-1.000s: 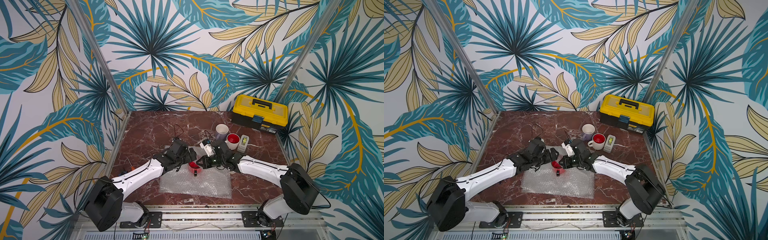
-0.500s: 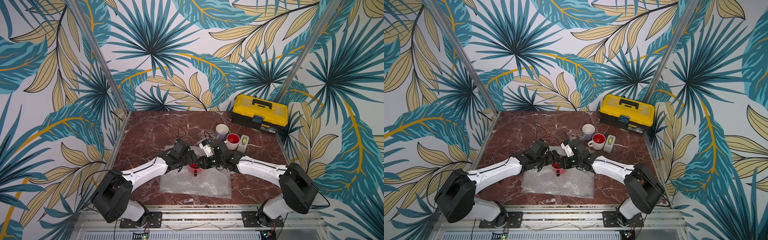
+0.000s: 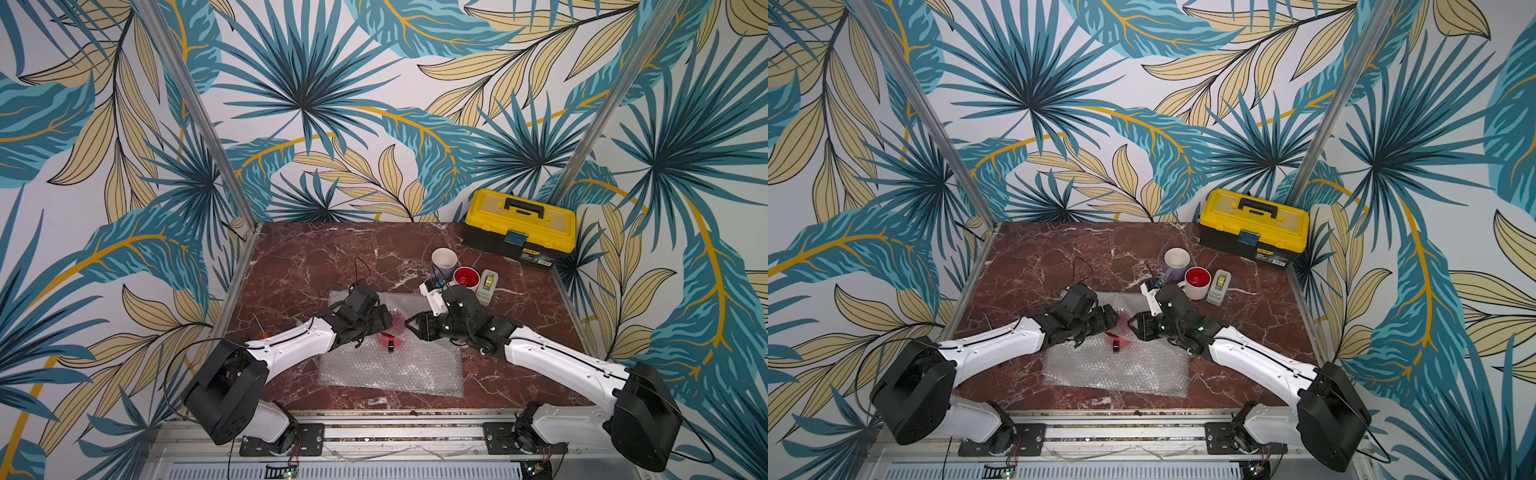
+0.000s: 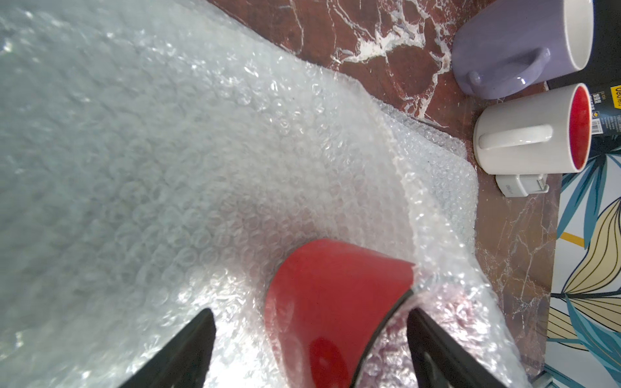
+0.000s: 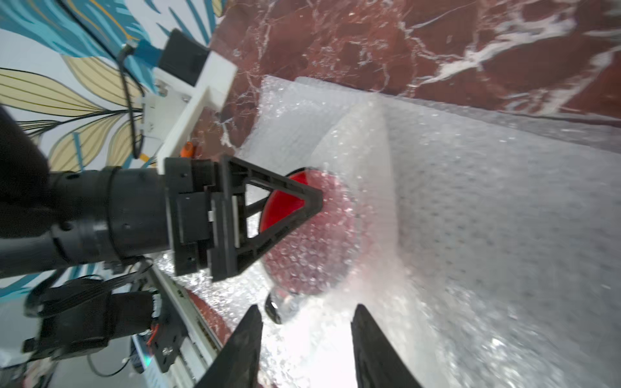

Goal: Wrap mugs in bubble wrap
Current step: Wrap the mug in bubble wrap.

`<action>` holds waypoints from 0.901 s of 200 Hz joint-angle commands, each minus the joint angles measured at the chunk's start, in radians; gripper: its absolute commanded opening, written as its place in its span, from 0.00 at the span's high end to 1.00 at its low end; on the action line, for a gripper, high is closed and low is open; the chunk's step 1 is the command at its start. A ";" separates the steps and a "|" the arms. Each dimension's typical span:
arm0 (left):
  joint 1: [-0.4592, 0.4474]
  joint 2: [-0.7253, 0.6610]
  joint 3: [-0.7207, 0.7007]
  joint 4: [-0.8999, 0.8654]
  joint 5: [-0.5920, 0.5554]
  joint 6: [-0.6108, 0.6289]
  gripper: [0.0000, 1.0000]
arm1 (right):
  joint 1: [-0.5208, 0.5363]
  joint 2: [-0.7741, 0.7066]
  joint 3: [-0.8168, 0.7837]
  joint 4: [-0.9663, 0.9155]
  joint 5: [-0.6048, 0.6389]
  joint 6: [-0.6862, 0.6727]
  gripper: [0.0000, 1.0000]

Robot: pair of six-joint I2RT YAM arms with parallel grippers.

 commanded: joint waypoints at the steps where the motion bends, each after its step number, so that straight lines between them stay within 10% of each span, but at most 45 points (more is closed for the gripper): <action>1: -0.004 0.001 -0.034 0.015 0.002 -0.003 0.10 | 0.003 -0.005 -0.013 -0.189 0.188 -0.003 0.51; 76: -0.011 0.038 -0.019 0.015 0.019 0.004 0.09 | 0.003 -0.250 -0.124 -0.396 0.141 0.075 0.23; 180: -0.017 0.041 -0.021 0.015 0.020 0.000 0.09 | 0.037 -0.320 -0.366 -0.205 0.055 0.310 0.36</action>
